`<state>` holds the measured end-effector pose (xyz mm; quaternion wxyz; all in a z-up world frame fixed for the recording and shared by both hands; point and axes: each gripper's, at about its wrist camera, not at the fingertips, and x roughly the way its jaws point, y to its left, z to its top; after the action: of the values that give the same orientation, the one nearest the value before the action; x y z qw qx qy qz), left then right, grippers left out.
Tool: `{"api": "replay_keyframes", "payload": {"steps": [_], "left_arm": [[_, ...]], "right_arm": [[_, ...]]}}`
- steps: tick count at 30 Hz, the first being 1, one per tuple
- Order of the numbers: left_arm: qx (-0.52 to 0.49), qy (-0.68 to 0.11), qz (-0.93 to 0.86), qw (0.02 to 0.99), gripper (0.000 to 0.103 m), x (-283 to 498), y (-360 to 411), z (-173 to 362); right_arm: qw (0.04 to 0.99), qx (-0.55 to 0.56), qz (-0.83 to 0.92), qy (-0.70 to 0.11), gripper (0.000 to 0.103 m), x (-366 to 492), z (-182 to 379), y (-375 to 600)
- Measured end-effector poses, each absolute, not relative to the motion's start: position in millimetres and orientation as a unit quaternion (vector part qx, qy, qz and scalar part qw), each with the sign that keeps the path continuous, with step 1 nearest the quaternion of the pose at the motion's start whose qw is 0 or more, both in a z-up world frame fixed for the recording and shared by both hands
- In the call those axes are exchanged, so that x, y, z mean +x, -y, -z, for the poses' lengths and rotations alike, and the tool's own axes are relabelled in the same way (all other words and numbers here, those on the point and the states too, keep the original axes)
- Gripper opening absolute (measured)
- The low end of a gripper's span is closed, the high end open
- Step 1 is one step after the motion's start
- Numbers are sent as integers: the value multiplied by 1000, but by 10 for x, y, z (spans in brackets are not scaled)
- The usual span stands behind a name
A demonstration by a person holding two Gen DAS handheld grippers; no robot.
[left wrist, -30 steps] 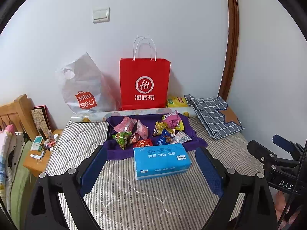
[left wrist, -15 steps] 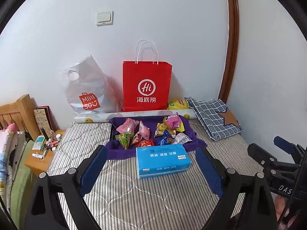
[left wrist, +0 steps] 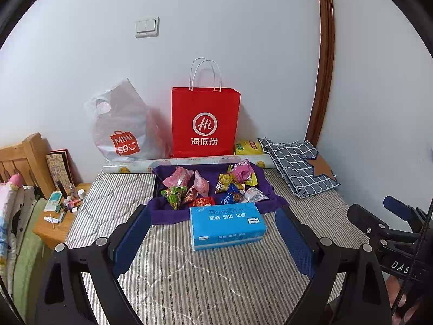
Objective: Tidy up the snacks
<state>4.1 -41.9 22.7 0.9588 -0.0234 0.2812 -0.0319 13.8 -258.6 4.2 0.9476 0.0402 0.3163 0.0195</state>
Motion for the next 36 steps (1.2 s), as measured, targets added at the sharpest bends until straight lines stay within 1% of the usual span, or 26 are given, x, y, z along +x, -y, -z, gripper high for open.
{"api": "replay_keyframes", "payload": {"steps": [36], "left_arm": [[-19, -283, 32, 959, 93, 59, 416, -229]], "right_arm": [[949, 39, -23, -312, 103, 135, -58, 2549]]}}
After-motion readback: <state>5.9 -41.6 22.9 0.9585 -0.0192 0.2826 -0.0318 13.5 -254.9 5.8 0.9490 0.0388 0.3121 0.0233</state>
